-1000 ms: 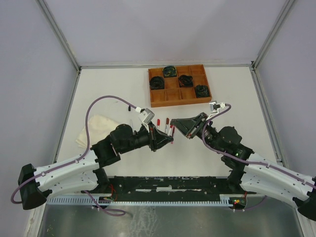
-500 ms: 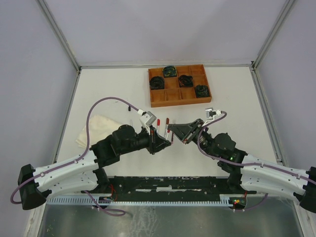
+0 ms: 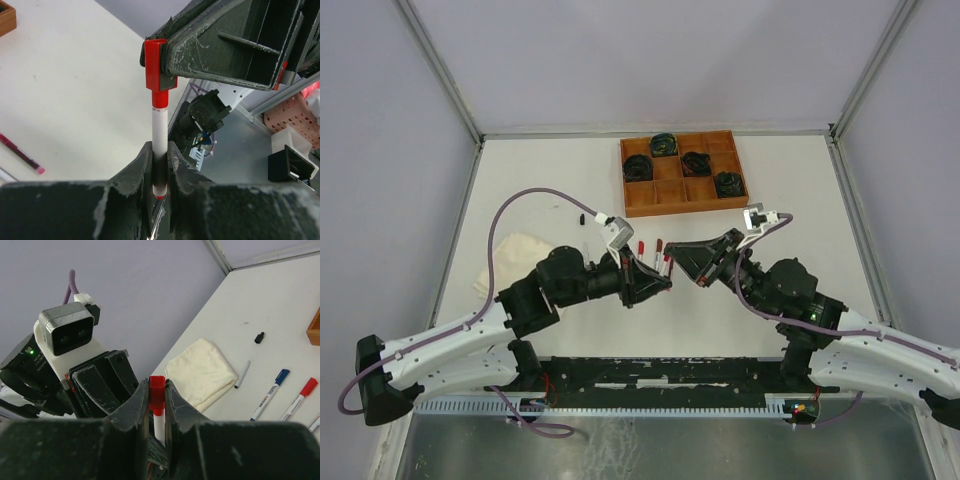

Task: Insert the pens into the pen caps
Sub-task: Press the pen cap onto the pen.

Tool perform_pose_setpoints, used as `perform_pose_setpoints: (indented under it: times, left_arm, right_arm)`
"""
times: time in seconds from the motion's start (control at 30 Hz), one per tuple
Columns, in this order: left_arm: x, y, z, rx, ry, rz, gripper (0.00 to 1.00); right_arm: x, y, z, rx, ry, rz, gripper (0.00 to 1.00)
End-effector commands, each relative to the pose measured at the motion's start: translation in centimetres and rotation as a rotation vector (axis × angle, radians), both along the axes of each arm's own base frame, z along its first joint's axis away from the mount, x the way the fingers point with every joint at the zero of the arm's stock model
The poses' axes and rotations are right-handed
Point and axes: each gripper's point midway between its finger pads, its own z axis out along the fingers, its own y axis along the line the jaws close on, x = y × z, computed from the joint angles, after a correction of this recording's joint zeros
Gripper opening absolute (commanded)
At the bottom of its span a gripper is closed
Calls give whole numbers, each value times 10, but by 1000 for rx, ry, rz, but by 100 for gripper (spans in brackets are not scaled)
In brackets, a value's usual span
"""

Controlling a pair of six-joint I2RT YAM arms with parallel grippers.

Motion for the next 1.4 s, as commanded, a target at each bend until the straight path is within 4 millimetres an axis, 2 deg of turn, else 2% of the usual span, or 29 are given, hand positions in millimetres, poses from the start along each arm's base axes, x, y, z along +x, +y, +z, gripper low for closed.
perform_pose_setpoints:
  times: [0.0,0.17,0.43,0.57,0.7,0.87,1.03,1.37]
  left_arm:
    - [17,12,114,-284,-232,90,3]
    - [17,13,109,-257,-230,89,3]
    - [17,13,99,-231,-224,89,3]
    - [16,13,93,-215,-222,82,3]
    - [16,10,87,-197,-222,72,3]
    - [13,7,86,-192,-221,46,3]
    - [11,5,84,-188,-218,33,3]
    - [0,-5,83,-186,-215,-54,3]
  right_arm:
    - [-39,13,-36,-201,12,199,18]
    - [-37,5,-19,-151,-21,169,28]
    - [-27,-17,-5,-122,-55,66,42]
    - [-17,-32,13,-122,-92,-16,51]
    - [-9,-39,37,-120,-129,-72,60]
    - [-1,-34,73,-87,-160,-105,69]
    - [3,-24,99,-66,-196,-108,72]
    - [18,-5,109,-225,-182,-127,71]
